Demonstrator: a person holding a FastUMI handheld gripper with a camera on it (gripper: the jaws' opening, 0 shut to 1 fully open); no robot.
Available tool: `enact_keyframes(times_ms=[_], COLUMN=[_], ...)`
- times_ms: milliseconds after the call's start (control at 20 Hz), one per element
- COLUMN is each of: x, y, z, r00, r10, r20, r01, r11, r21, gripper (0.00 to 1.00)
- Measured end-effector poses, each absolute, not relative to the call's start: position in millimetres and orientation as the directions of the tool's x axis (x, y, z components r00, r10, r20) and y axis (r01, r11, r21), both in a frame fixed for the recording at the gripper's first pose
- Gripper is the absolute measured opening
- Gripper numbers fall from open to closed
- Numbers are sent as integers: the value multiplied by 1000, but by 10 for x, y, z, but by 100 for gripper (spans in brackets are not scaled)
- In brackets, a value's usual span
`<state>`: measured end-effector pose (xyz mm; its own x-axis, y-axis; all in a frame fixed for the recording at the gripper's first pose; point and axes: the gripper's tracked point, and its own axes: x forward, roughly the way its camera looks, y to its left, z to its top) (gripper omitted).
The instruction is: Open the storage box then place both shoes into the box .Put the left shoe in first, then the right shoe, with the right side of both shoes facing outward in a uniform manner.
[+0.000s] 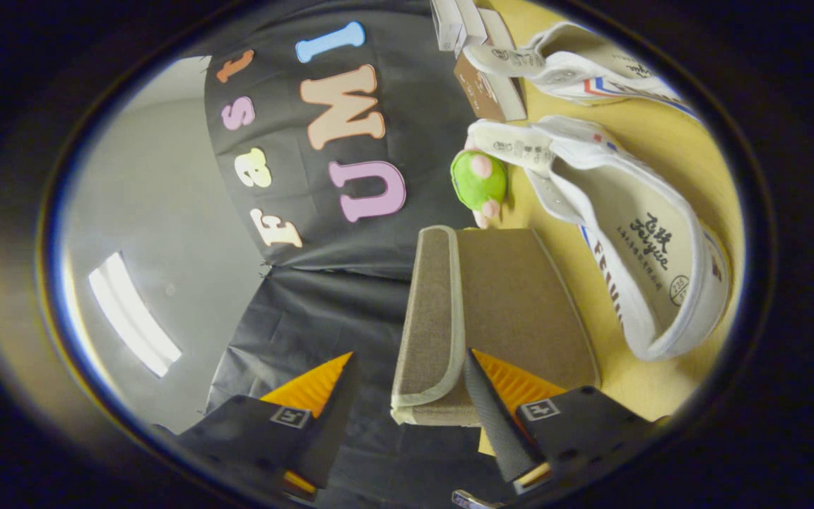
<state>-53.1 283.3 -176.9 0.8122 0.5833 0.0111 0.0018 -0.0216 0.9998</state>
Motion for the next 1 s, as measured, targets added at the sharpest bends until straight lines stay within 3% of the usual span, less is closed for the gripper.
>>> enact_keyframes(times_ms=[150,350,600,1000], x=[-538,-479,-499,-534], y=[2875,2841,2710,2627], z=[-1800,-1768,-1511,-1315], r00=[800,814,830,835], r10=[601,581,546,519], r20=[-7,9,114,183], r01=[15,5,-59,-102], r11=[-10,-22,-117,-180], r21=[1000,1000,991,978], gripper=[75,65,52,51])
